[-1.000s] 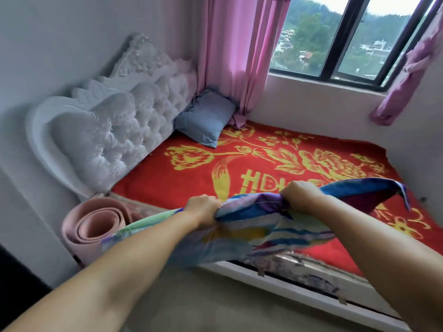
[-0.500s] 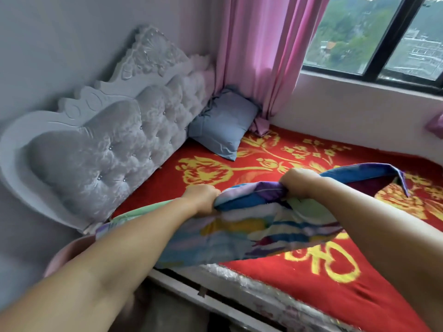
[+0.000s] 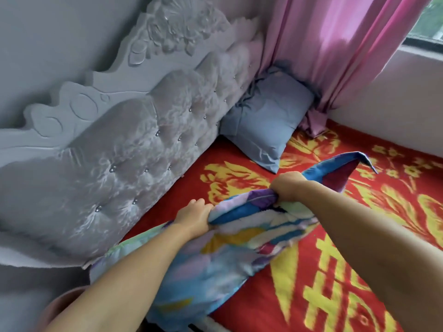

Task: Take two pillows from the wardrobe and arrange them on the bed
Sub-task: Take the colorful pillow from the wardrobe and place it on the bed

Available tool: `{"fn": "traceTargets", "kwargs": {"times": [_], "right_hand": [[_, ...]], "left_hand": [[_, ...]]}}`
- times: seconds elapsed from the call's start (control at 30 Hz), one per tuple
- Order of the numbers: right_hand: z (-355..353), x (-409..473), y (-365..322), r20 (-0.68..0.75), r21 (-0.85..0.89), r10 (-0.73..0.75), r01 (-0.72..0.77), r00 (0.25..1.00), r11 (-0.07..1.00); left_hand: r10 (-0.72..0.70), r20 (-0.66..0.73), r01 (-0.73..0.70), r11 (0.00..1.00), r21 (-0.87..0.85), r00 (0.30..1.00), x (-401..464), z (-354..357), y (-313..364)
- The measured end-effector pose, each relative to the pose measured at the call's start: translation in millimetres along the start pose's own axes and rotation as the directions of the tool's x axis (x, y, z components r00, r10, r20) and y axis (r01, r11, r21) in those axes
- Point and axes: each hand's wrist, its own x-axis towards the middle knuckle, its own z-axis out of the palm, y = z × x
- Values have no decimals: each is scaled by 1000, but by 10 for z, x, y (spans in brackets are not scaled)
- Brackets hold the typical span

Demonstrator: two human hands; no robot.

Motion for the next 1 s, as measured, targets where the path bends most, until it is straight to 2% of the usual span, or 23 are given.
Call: {"fn": "traceTargets", "kwargs": {"times": [0.1,0.23,0.4,0.5,0.6,0.67,0.7,0.77,0.8,0.83,0.87,0.9,0.93,0.97,1.0], "right_hand": [[37,536,-4,3,-30,7,-6,1000,1000],[68,1258,-124,-144,-49,7,-14,990,999],[167,2244,-647,-187,242,82,-35,979,970],[470,2681,-1165,-32,428,100,-76,994,900],[1039,2685,-1726,238,494,-29,-96,971,864],[1446,2395,-2024,286,596,-10,-170,958,785],[1635,2207,-2121,292,650,56,-241,955,721],[1953,1858,-2209,294,707,290,-412,911,576],[2077,1709,-2218,312,720,443,-513,841,467],[2181,1586,-2216,370,741,587,-610,720,281],[2248,1501,-2202,469,759,668,-651,577,29],[2306,1456,-2194,583,759,668,-604,463,-244],[2364,1455,-2188,678,727,604,-506,420,-464],[2407,1474,-2184,739,672,522,-413,426,-614],[2436,1507,-2165,772,612,448,-334,452,-717]], "left_hand": [[-7,25,8,999,-32,1000,468,99,-269],[-6,64,9,998,-55,998,1059,272,-835],[-104,147,120,987,-106,984,1555,595,-1567],[-129,200,146,986,-74,971,1749,891,-1846],[-155,277,150,988,41,948,1821,1146,-2029],[-154,348,128,987,96,925,1820,1256,-2112],[-151,365,122,987,102,919,1826,1293,-2140],[-154,360,137,988,72,920,1891,1326,-2162],[-158,349,155,987,39,923,1947,1328,-2155],[-165,342,175,984,1,925,2018,1327,-2135],[-174,341,200,979,-43,924,2098,1327,-2111],[-184,346,229,969,-92,920,2183,1324,-2080],[-197,354,262,954,-147,914,2273,1325,-2049],[-214,366,302,932,-203,906,2359,1327,-2019],[-235,374,341,906,-250,897,2435,1322,-1992]]}}
